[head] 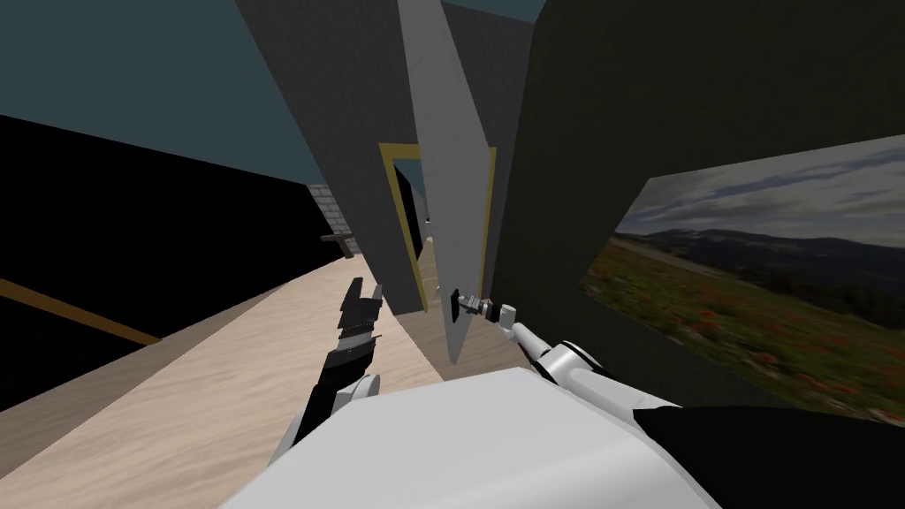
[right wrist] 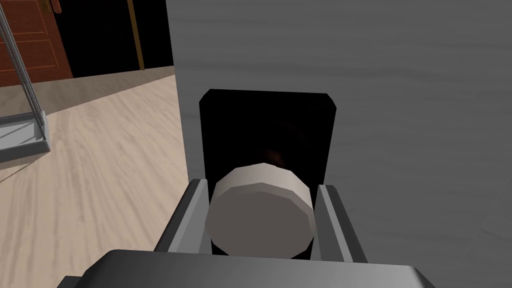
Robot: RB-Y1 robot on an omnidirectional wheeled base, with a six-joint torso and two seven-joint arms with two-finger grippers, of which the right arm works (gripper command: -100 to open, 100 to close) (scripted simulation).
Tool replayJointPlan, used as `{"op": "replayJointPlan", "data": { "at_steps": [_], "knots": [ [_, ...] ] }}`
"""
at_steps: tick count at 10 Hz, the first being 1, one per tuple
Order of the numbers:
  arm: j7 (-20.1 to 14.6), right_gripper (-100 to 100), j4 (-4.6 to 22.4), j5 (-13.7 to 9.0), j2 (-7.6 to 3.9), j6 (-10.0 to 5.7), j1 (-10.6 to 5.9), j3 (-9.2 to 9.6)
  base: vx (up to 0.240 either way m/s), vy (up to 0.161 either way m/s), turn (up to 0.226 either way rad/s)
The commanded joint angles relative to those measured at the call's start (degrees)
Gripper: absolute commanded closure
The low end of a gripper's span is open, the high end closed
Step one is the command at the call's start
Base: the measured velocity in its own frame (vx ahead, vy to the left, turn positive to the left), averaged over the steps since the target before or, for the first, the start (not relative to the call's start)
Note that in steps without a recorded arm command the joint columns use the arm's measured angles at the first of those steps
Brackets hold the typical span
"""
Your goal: Pull the door open
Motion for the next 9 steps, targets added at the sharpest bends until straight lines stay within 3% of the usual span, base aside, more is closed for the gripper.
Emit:
{"op": "replayJointPlan", "data": {
  "at_steps": [1, 5, 7, 9],
  "knots": [
    [-0.51, 100, -0.75, 0.18, -0.69, 1.99, 0.36, 1.36, 0.029, -0.090, -0.072],
    [-1.74, 100, -2.56, 0.62, -2.34, 6.79, 1.22, 4.64, 0.021, -0.155, -0.072],
    [-1.89, 100, -2.79, 0.67, -2.55, 7.40, 1.33, 5.05, 0.007, -0.104, -0.031],
    [-2.52, 100, -3.72, 0.90, -3.40, 9.87, 1.78, 6.73, 0.009, -0.187, -0.072]
  ]
}}
